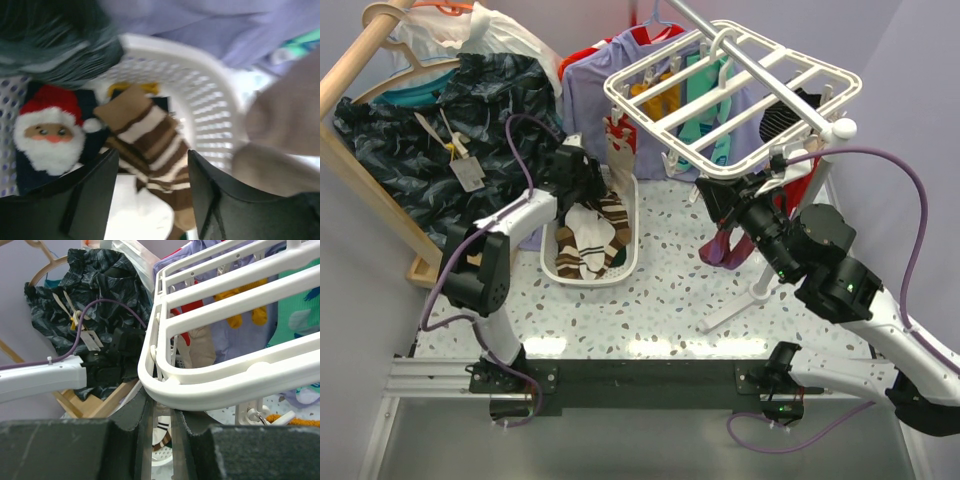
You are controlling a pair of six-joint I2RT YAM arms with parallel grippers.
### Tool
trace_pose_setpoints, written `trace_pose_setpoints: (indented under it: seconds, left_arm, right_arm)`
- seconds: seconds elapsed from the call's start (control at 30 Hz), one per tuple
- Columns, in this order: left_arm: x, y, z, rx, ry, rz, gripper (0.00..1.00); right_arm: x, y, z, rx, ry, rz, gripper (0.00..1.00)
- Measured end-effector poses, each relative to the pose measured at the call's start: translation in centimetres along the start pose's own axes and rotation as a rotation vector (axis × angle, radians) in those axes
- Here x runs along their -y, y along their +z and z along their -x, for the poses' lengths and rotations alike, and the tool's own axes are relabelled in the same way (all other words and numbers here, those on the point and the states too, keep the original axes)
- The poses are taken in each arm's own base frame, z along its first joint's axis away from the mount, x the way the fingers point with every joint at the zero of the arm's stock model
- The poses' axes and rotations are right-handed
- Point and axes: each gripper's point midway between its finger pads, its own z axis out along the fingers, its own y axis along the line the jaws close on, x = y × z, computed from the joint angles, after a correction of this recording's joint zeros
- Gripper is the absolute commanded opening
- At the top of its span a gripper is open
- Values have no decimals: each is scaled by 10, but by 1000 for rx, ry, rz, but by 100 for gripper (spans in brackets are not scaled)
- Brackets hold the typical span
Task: Clip the socks to the hanger
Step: Pick up the sock from the bin.
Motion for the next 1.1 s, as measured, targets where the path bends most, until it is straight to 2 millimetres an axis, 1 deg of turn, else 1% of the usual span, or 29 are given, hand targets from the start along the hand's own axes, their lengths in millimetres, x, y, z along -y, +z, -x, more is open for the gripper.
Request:
trace_pose_setpoints:
  seconds: [0.1, 0.2, 0.4, 0.6, 0.7, 0.73, 0.83, 0.87, 0.93, 1.0, 1.1]
  left_arm:
    - [-20, 10, -13, -42, -31, 63, 65]
    - [-33, 19, -18, -71, -55, 112, 64]
    - [-32, 39, -11, -75, -64, 128, 61]
    - [-37, 56, -17, -98, -64, 143, 57]
    - [-39, 63, -24, -119, -62, 151, 47]
    - [-40, 64, -25, -124, -64, 152, 36]
    - [-42, 65, -29, -139, -61, 155, 17]
    - [-42, 65, -29, -140, -59, 156, 13]
    - [-42, 64, -27, -136, -53, 153, 6]
    - [-40, 60, -23, -125, -44, 147, 2]
    - [-34, 46, -7, -82, -33, 124, 1]
  right_arm:
    - [0, 0, 0, -1, 0, 0, 12]
    - [0, 0, 0, -1, -1, 0, 12]
    - [0, 0, 0, -1, -2, 0, 12]
    - [0, 0, 0, -1, -2, -1, 12]
    - [0, 0, 0, 0, -4, -1, 12]
    - [0, 0, 0, 0, -4, -1, 12]
    - [0, 0, 0, 0, -5, -1, 12]
    - [0, 0, 0, 0, -5, -1, 12]
    - [0, 0, 0, 0, -5, -1, 12]
    - [0, 0, 0, 1, -5, -1, 12]
    - [0, 0, 0, 1, -5, 0, 12]
